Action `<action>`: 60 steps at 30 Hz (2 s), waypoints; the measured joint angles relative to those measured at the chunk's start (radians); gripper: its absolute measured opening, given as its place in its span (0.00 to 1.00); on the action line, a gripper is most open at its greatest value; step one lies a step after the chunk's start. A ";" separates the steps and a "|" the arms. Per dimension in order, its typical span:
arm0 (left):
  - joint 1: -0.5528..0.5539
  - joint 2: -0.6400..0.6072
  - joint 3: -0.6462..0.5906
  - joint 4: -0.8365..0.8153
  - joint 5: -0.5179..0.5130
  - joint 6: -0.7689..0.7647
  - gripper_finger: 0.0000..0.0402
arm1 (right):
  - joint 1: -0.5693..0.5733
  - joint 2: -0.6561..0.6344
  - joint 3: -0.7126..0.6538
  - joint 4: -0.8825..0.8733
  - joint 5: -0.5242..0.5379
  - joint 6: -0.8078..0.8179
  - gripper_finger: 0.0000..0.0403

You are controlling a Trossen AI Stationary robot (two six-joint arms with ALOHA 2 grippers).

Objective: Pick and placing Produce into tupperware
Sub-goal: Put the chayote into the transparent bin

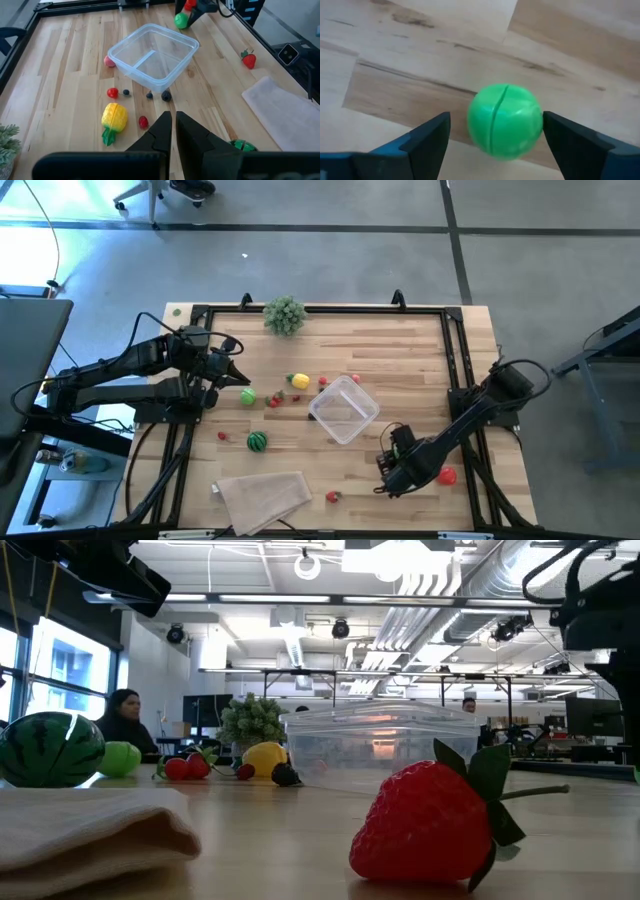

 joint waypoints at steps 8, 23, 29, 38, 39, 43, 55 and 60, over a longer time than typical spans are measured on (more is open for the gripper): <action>0.000 0.000 0.000 0.000 0.000 0.000 0.04 | -0.001 0.000 -0.073 0.095 -0.006 0.018 0.76; 0.000 0.000 0.000 0.000 0.000 0.000 0.04 | -0.001 0.000 -0.075 0.088 0.037 0.005 0.76; 0.000 0.000 0.000 0.000 0.000 0.000 0.04 | -0.001 0.000 -0.075 0.080 0.036 0.006 0.76; 0.000 0.000 0.000 0.000 0.000 0.000 0.04 | -0.001 -0.001 -0.075 0.075 0.035 0.006 0.76; 0.000 0.000 0.000 0.000 0.000 0.000 0.04 | -0.001 -0.001 -0.075 0.075 0.035 0.004 0.75; 0.000 0.000 0.000 0.000 0.000 0.000 0.04 | -0.001 -0.001 -0.075 0.082 0.036 0.005 0.68; 0.000 0.000 0.000 0.000 0.000 0.000 0.04 | -0.001 -0.002 -0.075 0.087 0.039 0.009 0.54; 0.000 0.000 0.000 0.000 0.000 0.000 0.04 | -0.001 -0.002 -0.075 0.087 0.041 0.006 0.54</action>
